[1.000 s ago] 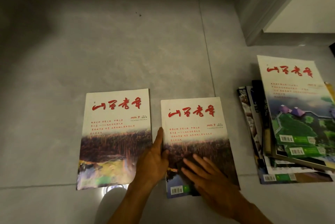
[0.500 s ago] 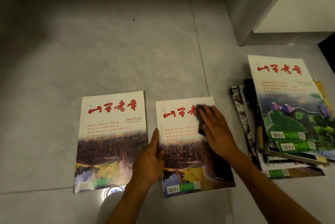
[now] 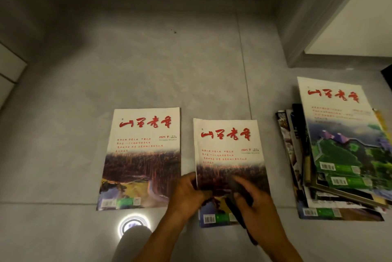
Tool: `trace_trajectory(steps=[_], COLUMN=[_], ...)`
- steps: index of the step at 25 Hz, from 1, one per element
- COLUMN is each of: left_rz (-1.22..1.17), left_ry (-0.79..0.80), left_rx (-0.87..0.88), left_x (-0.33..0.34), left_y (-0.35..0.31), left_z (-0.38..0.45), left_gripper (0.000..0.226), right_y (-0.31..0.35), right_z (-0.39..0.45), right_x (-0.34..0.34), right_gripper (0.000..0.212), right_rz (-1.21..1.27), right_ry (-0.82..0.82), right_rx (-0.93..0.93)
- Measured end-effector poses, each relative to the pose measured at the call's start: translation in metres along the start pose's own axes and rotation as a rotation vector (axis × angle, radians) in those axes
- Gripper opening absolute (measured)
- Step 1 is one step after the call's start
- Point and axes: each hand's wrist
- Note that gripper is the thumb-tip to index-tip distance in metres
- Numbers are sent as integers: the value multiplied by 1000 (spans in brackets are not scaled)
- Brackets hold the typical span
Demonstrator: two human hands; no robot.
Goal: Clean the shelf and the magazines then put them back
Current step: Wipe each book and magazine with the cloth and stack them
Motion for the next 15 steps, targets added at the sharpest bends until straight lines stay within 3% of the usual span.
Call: trace_trajectory(steps=[2,4,5,8,11,15], left_rz=[0,49,121,151,182,78], left_ry=[30,-23,-32,74,-307,-252], left_rx=[75,205,291,665,716,707], left_x=[8,8,4,-8,-13,-11], left_y=[-8,-24,-38,-72,-92,-114], left_z=[-11,-16,-20,-24,-41,-60], left_gripper=[33,32,32,36,21,25], right_y=[30,64,74,82,78,72], right_z=[16,23,24,46,68,72], right_x=[-5,-8,-11,-40,-81,-114], right_gripper=[37,46,47,45,45,39], right_rz=[105,156,78,-517,-758,-628], right_ry=[-125,-130,-82,6,7,33], right_rx=[-42,-203,-367,-846,-922,-787])
Point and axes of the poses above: each hand's wrist, its own z-axis towards the middle knuckle, its own x-axis out of the palm, y = z × x, and after that the axes turned 3 degrees about z, right-handed
